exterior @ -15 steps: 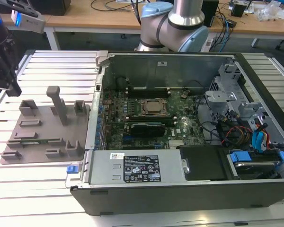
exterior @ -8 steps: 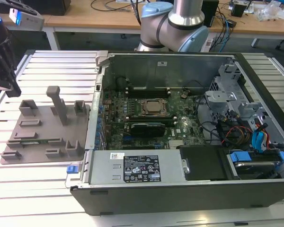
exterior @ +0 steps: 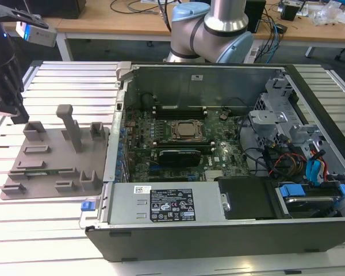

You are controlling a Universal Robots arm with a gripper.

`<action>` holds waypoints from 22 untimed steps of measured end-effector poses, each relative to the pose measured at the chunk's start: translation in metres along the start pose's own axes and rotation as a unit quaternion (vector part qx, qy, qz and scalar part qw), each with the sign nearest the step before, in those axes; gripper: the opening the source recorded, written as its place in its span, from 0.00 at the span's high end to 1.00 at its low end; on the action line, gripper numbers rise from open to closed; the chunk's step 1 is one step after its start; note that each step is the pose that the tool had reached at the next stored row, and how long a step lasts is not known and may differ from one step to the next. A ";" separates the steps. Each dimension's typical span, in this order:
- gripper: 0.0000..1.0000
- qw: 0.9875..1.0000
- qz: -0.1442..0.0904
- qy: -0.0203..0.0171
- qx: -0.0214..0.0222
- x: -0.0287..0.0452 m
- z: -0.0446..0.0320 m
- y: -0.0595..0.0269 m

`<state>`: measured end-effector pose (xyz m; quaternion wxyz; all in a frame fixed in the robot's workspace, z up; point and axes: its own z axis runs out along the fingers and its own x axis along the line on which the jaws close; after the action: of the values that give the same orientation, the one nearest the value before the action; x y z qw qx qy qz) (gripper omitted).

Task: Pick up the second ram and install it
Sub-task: 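Pick up the second ram and move it above second insertion slot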

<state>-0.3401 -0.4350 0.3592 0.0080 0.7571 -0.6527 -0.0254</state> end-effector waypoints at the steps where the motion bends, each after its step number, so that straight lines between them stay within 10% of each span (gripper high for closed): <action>1: 0.90 1.000 0.000 0.000 0.000 0.0000 0.0021 -0.0001; 17: 0.90 1.000 -0.019 0.002 -0.001 0.0012 0.0369 -0.0027; 22: 0.90 0.999 0.042 -0.001 0.001 0.0016 0.0506 -0.0033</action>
<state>-0.3391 -0.4350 0.3084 0.0079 0.7293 -0.6837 -0.0250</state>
